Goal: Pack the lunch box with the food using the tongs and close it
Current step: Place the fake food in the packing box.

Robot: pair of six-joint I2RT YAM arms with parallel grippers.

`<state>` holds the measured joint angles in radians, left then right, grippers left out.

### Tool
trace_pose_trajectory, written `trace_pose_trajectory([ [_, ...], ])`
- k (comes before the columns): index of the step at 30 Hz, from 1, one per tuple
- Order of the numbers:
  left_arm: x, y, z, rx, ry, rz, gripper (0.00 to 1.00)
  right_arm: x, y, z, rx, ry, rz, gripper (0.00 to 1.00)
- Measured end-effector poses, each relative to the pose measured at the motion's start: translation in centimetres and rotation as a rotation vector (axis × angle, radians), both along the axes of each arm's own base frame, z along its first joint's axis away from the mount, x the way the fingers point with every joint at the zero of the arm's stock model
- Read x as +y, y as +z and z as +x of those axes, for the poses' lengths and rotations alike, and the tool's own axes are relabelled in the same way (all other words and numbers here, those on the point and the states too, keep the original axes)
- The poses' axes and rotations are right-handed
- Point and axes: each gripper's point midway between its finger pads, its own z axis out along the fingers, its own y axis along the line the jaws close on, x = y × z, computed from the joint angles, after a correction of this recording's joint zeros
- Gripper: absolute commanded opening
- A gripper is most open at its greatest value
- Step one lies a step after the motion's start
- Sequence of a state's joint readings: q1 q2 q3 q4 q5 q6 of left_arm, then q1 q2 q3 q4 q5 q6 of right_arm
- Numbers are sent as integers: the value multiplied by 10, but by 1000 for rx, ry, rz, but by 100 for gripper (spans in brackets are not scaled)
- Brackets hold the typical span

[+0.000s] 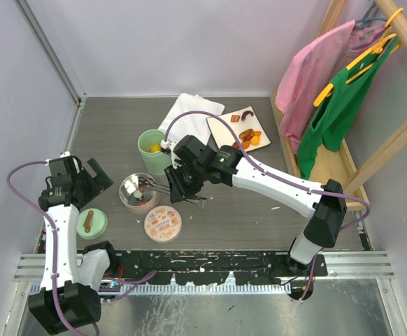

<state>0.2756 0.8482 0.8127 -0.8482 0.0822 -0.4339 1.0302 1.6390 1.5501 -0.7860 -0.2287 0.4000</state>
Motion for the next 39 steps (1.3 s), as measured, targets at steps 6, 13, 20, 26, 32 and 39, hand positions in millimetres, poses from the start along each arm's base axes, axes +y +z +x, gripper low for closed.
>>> trace_pose_trajectory([
  [6, 0, 1, 0, -7, -1, 2, 98, 2, -1, 0, 2, 2, 3, 31],
  [13, 1, 1, 0, -5, 2, 5, 98, 17, -24, 7, 28, 8, -44, 32],
  [20, 1, 1, 0, -5, 4, 7, 98, 56, -44, 30, 4, 1, -79, 36],
  [26, 1, 1, 0, -5, 4, 7, 98, 68, -64, 35, -1, 3, -119, 47],
  [32, 1, 0, 0, -1, 4, 6, 98, 68, -65, 39, -24, -2, -126, 53],
  [39, 1, 0, 0, 0, 4, 6, 98, 52, -46, 37, -67, -24, -114, 52],
])
